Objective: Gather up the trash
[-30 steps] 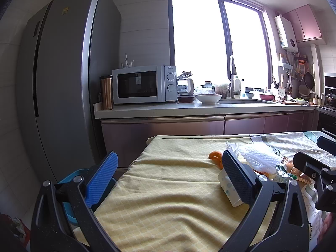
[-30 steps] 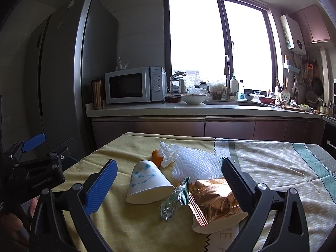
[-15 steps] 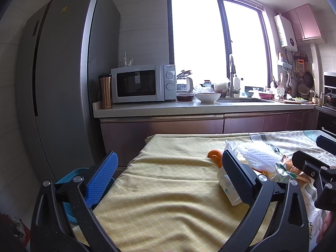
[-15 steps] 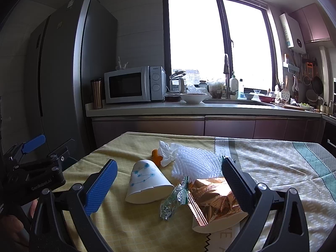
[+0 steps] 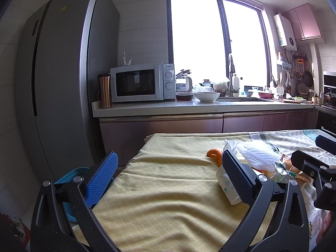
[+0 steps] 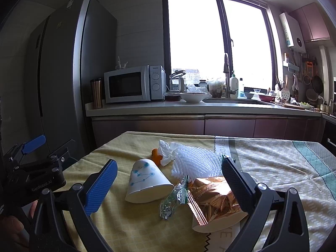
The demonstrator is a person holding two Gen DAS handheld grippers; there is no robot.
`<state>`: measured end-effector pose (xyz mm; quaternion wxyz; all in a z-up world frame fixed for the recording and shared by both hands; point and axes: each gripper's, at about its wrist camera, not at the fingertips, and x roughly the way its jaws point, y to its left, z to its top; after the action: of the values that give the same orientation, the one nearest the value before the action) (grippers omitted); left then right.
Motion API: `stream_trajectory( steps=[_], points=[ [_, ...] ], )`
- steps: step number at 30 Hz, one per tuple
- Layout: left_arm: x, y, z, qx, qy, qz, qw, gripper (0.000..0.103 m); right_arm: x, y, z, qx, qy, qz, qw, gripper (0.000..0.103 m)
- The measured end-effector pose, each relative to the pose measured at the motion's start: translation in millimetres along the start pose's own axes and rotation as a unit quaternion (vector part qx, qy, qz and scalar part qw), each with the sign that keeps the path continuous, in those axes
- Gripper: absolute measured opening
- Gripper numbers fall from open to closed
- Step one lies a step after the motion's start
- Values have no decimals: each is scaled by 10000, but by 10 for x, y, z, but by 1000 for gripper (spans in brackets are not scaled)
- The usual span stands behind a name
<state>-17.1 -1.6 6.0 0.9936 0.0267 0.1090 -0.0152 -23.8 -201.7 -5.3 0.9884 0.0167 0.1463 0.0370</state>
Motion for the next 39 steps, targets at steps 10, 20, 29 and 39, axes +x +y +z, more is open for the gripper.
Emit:
stream_trajectory(
  steps=[10, 20, 29, 39],
  points=[
    [37, -52, -41, 35, 34, -56, 10000, 98, 1, -35, -7, 28, 22, 17, 10000, 96],
    [286, -111, -139, 121, 653, -628, 9958, 98, 67, -272, -48, 199, 235, -125, 9994, 96],
    [602, -533, -341, 618, 1379, -1653, 9746, 98, 181, -705, -180, 484, 762, -280, 9955, 89],
    [1041, -843, -491, 765, 2280, -1908, 9517, 53, 387, -838, -306, 649, 1294, -25, 9895, 72]
  ],
)
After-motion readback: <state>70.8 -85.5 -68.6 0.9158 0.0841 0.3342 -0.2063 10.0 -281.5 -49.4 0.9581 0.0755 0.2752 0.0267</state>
